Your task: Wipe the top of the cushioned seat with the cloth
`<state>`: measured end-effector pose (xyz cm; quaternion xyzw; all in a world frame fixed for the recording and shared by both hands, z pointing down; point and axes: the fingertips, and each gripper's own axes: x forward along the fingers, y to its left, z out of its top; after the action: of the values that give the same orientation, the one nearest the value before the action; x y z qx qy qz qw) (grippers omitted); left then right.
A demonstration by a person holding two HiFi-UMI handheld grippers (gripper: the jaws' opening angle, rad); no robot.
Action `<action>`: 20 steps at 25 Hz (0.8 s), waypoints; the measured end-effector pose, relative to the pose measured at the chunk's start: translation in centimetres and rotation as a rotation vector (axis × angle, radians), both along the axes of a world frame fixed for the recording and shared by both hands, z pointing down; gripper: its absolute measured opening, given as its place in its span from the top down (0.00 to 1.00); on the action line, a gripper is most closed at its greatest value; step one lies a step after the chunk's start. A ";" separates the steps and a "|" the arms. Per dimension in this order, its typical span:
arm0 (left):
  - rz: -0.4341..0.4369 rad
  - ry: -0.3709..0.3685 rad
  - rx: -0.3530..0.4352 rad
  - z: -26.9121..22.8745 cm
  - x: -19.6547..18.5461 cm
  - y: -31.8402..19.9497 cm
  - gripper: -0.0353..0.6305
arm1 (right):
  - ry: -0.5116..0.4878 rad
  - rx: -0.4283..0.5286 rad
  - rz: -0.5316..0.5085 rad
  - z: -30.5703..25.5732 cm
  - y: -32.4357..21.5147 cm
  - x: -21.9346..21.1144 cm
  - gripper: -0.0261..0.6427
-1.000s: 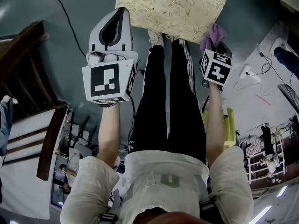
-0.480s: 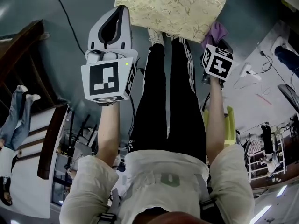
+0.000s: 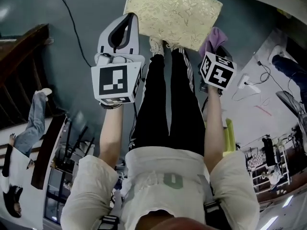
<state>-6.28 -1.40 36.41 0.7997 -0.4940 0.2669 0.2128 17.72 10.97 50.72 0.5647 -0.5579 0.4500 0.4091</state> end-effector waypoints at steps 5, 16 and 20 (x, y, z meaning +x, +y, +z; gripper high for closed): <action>-0.045 0.037 0.081 -9.7 -0.2 -0.6 0.96 | -0.048 0.256 -0.084 -14.0 -7.4 -4.4 0.83; -0.202 0.011 0.314 -30.4 -1.7 -1.2 0.96 | -0.149 0.764 -0.357 -43.4 -12.6 -13.1 0.83; -0.197 0.003 0.324 -32.5 -1.5 1.8 0.96 | -0.183 0.777 -0.414 -45.1 -9.6 -14.0 0.83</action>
<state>-7.81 0.44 3.91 0.7717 -0.6060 0.1604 0.1073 3.70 1.38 5.63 0.5107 -0.8206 0.1642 0.1970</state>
